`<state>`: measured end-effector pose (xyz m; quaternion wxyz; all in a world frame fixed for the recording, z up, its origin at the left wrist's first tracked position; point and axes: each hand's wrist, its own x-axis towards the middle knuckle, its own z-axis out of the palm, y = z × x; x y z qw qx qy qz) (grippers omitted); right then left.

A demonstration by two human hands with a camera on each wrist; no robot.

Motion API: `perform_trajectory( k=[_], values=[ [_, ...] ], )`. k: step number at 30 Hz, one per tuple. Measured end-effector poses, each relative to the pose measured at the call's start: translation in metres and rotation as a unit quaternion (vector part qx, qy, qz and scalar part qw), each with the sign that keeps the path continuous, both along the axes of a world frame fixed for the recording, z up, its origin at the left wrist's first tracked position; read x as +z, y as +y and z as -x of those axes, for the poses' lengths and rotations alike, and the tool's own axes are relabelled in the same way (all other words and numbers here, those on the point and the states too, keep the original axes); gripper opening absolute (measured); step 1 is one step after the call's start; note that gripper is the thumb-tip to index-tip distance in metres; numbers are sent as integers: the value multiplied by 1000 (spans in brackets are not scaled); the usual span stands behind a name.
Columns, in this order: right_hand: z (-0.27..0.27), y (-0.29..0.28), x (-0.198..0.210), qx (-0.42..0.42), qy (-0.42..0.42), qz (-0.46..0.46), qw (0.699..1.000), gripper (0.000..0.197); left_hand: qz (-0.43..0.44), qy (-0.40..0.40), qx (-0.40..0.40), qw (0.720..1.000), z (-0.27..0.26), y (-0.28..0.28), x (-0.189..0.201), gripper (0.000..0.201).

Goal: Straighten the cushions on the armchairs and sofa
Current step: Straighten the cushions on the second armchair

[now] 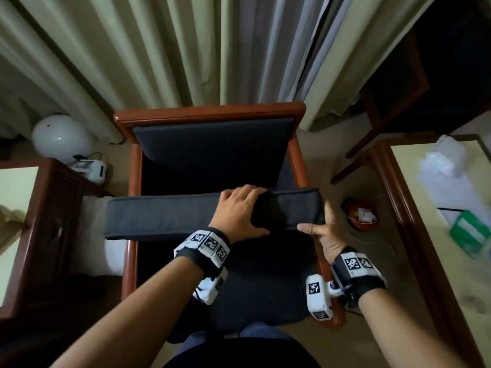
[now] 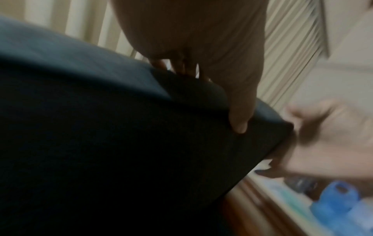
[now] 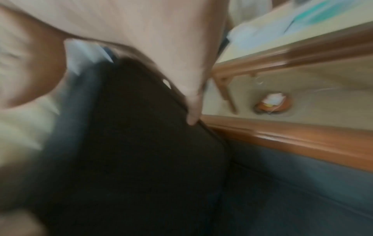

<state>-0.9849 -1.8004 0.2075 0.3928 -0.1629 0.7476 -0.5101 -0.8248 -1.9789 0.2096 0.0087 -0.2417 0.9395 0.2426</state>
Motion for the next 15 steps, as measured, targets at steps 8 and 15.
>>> perform_trajectory(
  k=[8,15],
  values=[
    [-4,-10,-4,-190,-138,-91,968,89,57,-38,252,965,-114,-51,-48,67],
    [-6,-7,-53,-246,-226,-141,932,55,-198,33,602,773,-193,-68,-56,51]
  ],
)
